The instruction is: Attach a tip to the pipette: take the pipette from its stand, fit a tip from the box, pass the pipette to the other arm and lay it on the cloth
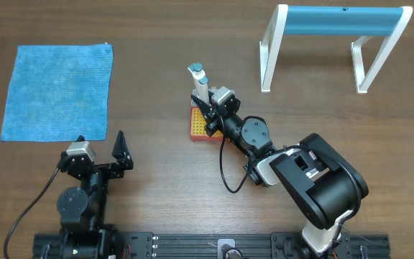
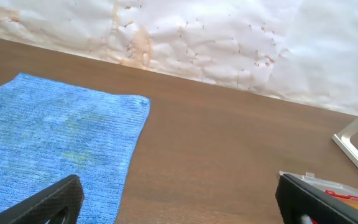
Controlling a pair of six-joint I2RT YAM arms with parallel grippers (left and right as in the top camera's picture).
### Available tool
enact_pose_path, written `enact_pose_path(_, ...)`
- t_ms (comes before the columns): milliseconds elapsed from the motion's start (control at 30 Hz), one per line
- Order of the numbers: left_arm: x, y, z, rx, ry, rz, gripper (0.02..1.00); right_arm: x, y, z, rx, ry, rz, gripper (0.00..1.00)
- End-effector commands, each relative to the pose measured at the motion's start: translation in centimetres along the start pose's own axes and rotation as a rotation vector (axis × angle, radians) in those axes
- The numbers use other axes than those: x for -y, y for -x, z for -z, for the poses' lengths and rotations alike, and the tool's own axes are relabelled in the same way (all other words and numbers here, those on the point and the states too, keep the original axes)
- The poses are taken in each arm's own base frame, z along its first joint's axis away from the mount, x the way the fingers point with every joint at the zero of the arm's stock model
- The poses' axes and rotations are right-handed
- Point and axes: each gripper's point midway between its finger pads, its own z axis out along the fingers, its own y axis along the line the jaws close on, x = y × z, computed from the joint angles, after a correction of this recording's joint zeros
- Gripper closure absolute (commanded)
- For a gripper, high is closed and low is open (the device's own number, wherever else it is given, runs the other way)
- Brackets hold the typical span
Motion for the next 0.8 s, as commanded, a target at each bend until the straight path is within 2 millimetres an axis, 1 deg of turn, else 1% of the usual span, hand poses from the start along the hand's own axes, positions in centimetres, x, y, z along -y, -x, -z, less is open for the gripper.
enact_pose_path(33, 0.2, -0.1, 0.0, 0.000, -0.011, -0.017, 0.020, 0.3, -0.3, 0.1, -0.004, -0.001, -0.004, 0.915)
enact_pose_path(167, 0.2, -0.2, 0.0, 0.000, -0.011, -0.017, 0.020, 0.4, -0.4, 0.1, -0.005, -0.003, -0.004, 0.917)
enact_pose_path(267, 0.2, -0.1, 0.0, 0.000, -0.011, -0.017, 0.020, 0.4, -1.0, 0.1, -0.019, -0.004, -0.006, 0.917)
enact_pose_path(667, 0.2, -0.2, 0.0, 0.000, -0.011, -0.017, 0.020, 0.6, -1.8, 0.2, -0.037, -0.008, -0.004, 0.919)
enact_pose_path(800, 0.2, -0.1, 0.0, 0.000, -0.011, -0.017, 0.023, 0.3, -3.5, 1.6, -0.090, -0.007, -0.014, 0.919)
